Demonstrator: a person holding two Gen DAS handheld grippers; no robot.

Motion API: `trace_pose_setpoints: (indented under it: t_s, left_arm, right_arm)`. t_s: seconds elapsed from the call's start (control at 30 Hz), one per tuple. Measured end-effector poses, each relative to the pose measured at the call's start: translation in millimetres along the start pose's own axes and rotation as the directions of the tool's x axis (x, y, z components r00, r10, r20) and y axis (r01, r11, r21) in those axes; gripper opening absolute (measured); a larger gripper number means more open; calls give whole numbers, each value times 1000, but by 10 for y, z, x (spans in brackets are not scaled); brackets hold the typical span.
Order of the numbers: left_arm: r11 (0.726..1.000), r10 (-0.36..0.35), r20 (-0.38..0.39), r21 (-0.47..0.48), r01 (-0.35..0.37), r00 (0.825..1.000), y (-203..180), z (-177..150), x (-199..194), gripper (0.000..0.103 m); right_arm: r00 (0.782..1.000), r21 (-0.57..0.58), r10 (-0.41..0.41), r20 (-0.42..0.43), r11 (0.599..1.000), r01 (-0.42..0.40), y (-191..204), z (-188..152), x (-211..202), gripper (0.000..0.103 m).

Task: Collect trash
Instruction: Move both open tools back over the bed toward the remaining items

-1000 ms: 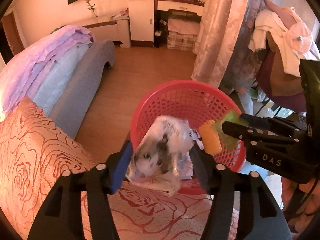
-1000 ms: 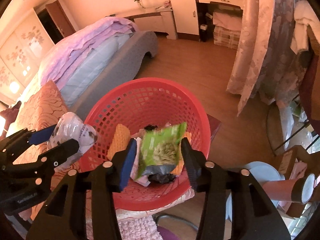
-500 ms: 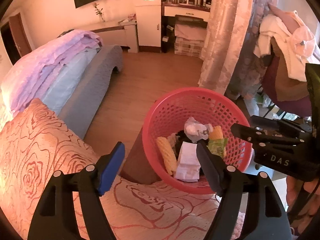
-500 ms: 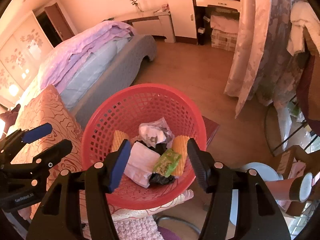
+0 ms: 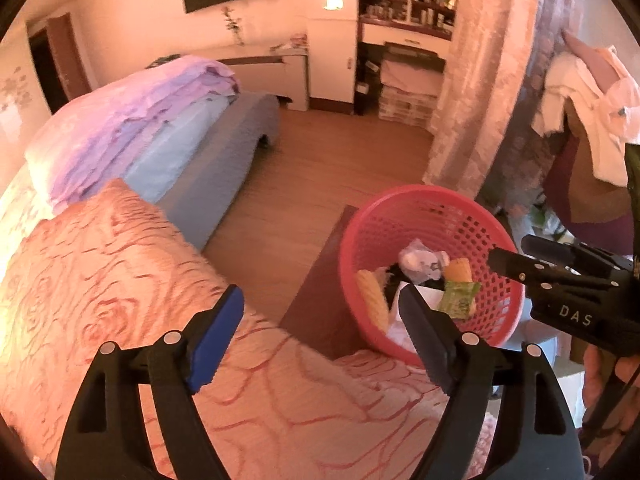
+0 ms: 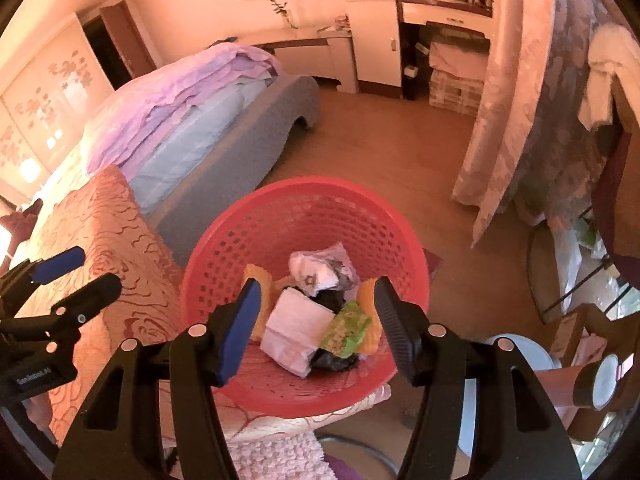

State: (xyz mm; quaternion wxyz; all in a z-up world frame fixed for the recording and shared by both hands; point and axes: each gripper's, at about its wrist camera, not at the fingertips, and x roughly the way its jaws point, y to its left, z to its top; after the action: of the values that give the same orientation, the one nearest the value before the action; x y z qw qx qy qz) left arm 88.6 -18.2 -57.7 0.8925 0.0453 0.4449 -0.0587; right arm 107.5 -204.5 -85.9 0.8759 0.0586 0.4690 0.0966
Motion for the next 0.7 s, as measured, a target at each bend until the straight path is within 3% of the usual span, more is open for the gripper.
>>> trace_pose_setpoints:
  t_s: [0.2,0.4,0.5,0.6,0.7]
  left_arm:
    - [995,80,50,-67,-76,996,346,-149,-358,80]
    - [968,184,45,-182,-173,982,866,-455,-653,81]
    - [938,244,22,-260,-231,969,1194,-658,-807,81]
    - [889,329,-4,-337,-311,944,1582,-896,-1010,81]
    - [822,413,-37,-414,-391,910,2002,-1125,-1239,81]
  right_arm:
    - [999,-74,50,-11,996,-50,360,-42,18,59]
    - [991,-177,122,-55,976,-130,867,-111,99,59]
    - [985,-230,156,-72,959,-168,1135,-117,107,59]
    - [980,-264,179,-88,944,-196,1329,-135,103,59]
    - [973,-305,203,-106,925,-226,1547,-164,102,59]
